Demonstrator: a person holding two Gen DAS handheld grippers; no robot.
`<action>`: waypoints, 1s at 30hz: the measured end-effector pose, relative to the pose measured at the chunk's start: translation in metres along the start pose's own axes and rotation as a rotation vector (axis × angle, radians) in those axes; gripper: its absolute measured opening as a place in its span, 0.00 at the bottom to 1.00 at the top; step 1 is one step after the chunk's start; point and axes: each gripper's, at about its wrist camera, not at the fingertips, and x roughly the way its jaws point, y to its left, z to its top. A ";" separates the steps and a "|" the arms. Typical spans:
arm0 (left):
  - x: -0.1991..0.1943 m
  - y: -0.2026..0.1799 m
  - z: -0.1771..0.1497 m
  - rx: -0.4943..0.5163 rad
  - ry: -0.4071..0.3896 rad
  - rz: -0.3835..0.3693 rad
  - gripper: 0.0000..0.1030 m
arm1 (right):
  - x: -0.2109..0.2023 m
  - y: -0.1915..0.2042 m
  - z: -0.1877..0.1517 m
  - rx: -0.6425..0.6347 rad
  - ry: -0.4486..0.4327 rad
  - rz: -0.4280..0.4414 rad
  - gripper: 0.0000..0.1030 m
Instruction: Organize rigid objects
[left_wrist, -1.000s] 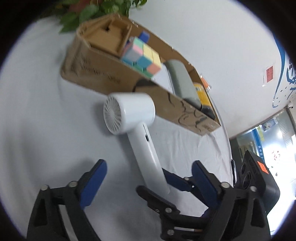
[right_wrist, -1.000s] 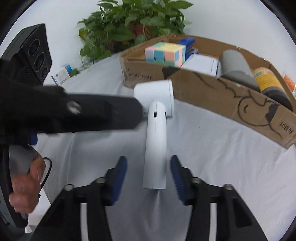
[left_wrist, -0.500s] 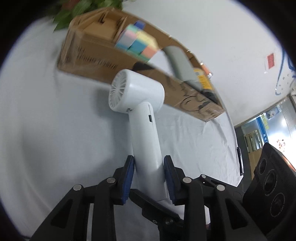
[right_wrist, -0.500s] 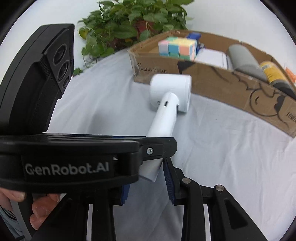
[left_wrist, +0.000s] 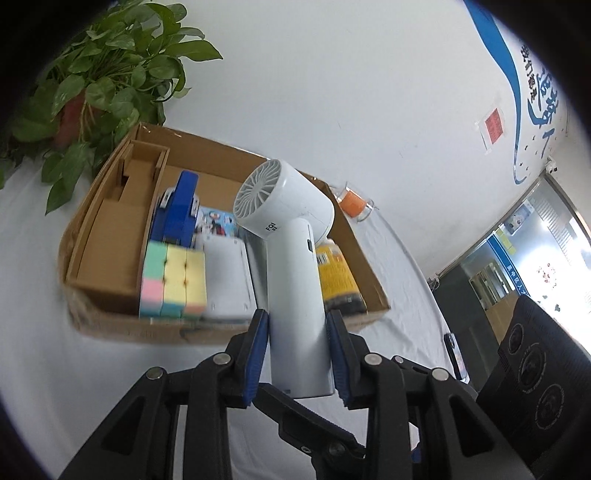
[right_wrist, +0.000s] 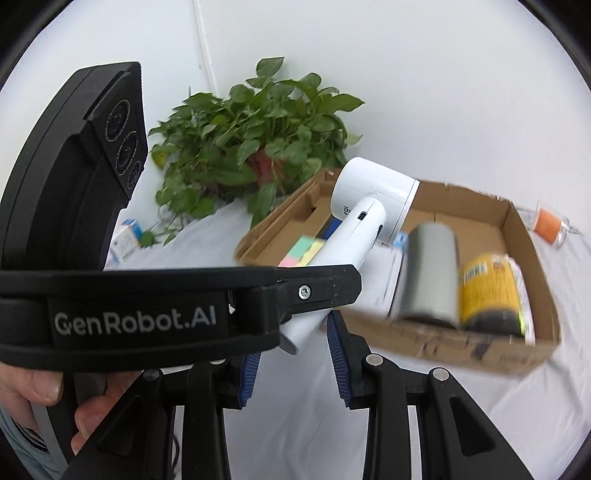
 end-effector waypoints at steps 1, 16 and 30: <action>0.005 0.003 0.007 0.006 0.000 -0.004 0.30 | 0.008 -0.004 0.014 0.000 0.008 0.002 0.32; 0.056 0.044 0.034 -0.064 0.120 0.022 0.30 | 0.090 -0.067 0.028 0.104 0.187 0.001 0.31; -0.031 0.006 -0.028 0.305 -0.290 0.487 0.99 | 0.008 -0.056 -0.031 0.118 0.012 -0.191 0.99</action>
